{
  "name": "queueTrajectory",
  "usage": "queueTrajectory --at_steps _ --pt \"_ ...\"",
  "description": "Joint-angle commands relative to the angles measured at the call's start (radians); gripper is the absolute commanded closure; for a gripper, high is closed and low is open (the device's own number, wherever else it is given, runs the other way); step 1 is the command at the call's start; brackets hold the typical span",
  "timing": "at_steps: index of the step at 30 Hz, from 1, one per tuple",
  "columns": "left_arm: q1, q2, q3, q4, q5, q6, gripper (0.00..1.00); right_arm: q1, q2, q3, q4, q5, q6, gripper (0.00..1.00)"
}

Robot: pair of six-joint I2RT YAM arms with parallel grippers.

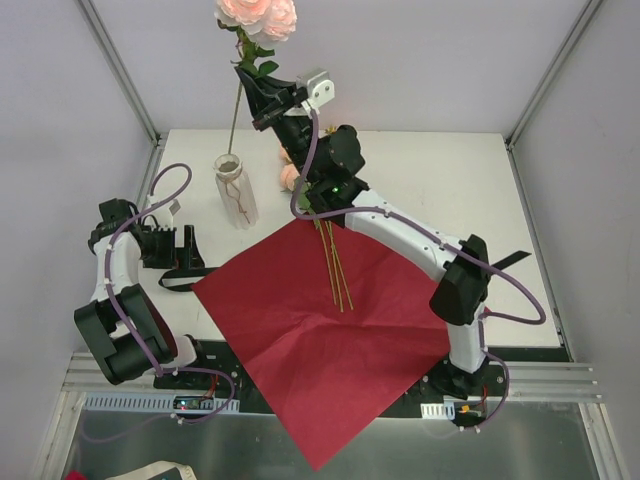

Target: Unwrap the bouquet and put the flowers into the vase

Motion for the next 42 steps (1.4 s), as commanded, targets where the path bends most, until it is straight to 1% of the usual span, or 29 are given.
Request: queueTrajectory --at_steps 1,4,8,19,23,25,26,27,29,34,35,36,38,39,42 --pt "0.007 -0.028 -0.019 0.000 0.041 0.025 0.01 -0.003 0.065 0.162 0.086 -0.057 -0.012 0.99" --pt "0.007 -0.039 -0.027 0.000 0.036 0.030 0.01 -0.001 0.130 0.241 0.063 -0.060 -0.001 0.99" --pt "0.009 -0.061 -0.038 0.000 0.027 0.036 0.01 -0.007 0.179 0.261 0.054 -0.043 0.016 0.99" --pt "0.007 -0.090 -0.038 -0.001 0.025 0.047 0.01 -0.017 0.199 0.130 0.076 -0.017 0.040 0.99" --pt "0.007 -0.088 -0.031 -0.003 0.033 0.039 0.01 -0.020 0.205 0.077 0.044 -0.022 0.069 0.99" --pt "0.007 -0.088 -0.030 -0.003 0.036 0.035 0.01 -0.020 0.193 0.038 0.005 -0.032 0.108 0.99" --pt "0.007 -0.087 -0.028 -0.004 0.038 0.032 0.01 -0.020 0.184 0.025 -0.039 -0.052 0.123 0.98" --pt "0.009 -0.085 -0.028 -0.004 0.038 0.025 0.01 -0.021 0.179 0.009 -0.068 -0.064 0.146 0.94" --pt "0.007 -0.085 -0.022 -0.004 0.042 0.018 0.01 -0.020 0.172 0.011 -0.169 -0.092 0.167 0.92" --pt "0.007 -0.078 -0.008 -0.004 0.041 0.002 0.01 -0.021 0.156 0.012 -0.308 -0.129 0.186 0.70" --pt "0.009 -0.082 -0.010 -0.004 0.042 0.002 0.01 -0.024 0.144 0.014 -0.359 -0.138 0.187 0.66" --pt "0.007 -0.082 -0.010 -0.004 0.042 -0.001 0.01 -0.027 0.133 0.009 -0.384 -0.146 0.191 0.58" --pt "0.009 -0.084 -0.008 -0.004 0.041 -0.002 0.01 -0.036 0.103 0.000 -0.458 -0.179 0.203 0.50" --pt "0.009 -0.087 -0.007 -0.004 0.039 -0.004 0.01 -0.043 0.090 -0.006 -0.482 -0.187 0.209 0.42" --pt "0.009 -0.087 0.001 -0.006 0.033 -0.005 0.01 -0.066 0.017 -0.075 -0.538 -0.219 0.223 0.31"
